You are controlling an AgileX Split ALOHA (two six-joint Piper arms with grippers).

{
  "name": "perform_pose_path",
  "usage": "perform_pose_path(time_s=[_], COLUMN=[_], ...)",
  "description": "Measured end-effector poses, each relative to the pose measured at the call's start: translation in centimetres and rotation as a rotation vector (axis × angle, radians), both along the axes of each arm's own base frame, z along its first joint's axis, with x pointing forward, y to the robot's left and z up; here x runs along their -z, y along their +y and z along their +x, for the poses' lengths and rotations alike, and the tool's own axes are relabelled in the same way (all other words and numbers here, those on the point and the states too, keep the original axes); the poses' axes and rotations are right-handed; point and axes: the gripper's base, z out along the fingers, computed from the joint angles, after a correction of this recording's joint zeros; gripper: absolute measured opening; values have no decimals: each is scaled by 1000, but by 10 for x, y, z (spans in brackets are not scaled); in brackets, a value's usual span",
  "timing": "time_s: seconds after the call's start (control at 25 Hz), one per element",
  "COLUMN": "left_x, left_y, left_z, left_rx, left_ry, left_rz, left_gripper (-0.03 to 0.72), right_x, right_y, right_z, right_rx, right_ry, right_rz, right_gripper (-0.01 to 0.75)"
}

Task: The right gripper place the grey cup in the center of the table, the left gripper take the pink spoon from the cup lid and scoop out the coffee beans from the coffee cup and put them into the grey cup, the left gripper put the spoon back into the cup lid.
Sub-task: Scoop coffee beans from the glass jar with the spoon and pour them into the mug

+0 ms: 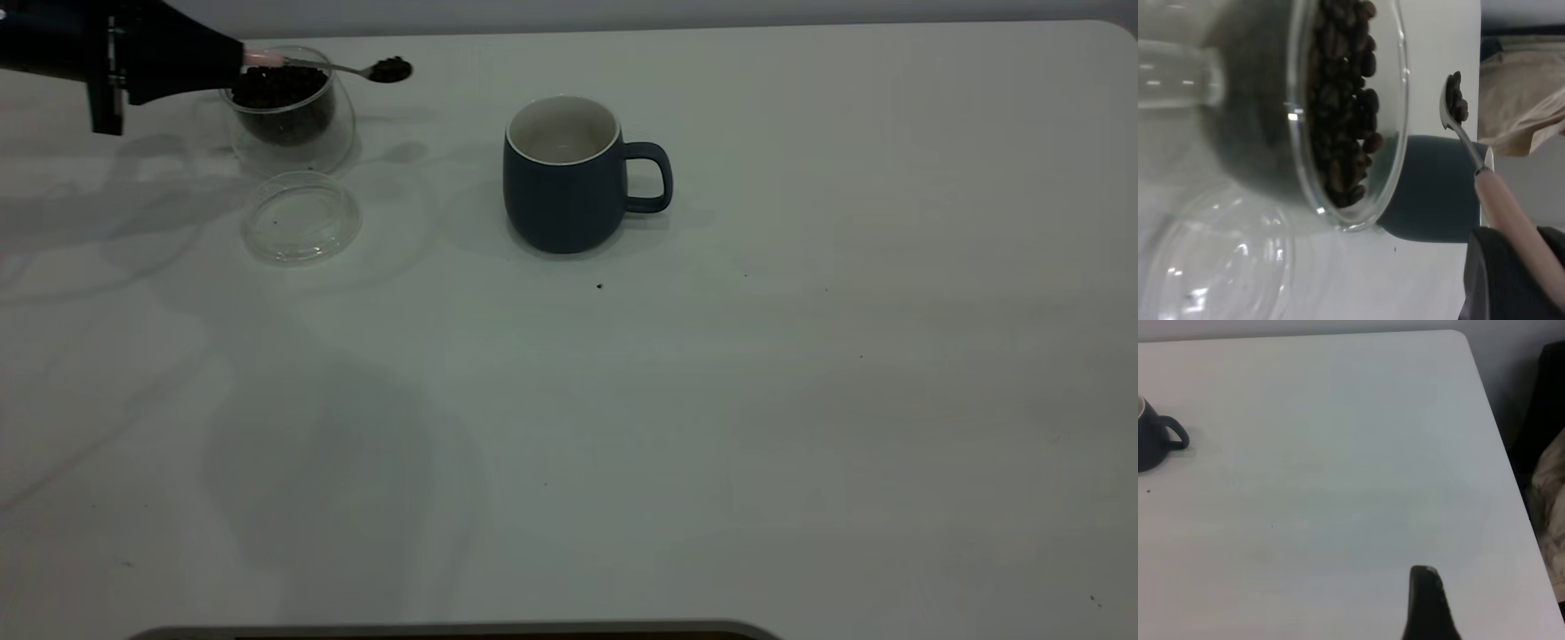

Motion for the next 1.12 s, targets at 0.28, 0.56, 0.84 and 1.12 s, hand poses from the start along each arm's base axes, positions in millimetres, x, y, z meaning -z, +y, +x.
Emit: perform_pose_path(time_s=[0.28,0.56,0.84,1.12], left_x=[-1,-3,-4,-4], left_y=[-23,-35,-42,-56], left_z=[3,5,6,6], left_rx=[32,33,40,67], left_ry=[-2,-1,11,11], left_rz=[-18,-42,-49,-50], left_gripper=[136,136,136,136], right_x=[0,0,0,0], right_y=[0,0,0,0], right_z=[0,0,0,0], right_rx=[0,0,0,0], right_ry=[0,0,0,0], right_rz=[0,0,0,0], right_gripper=[534,534,534,534])
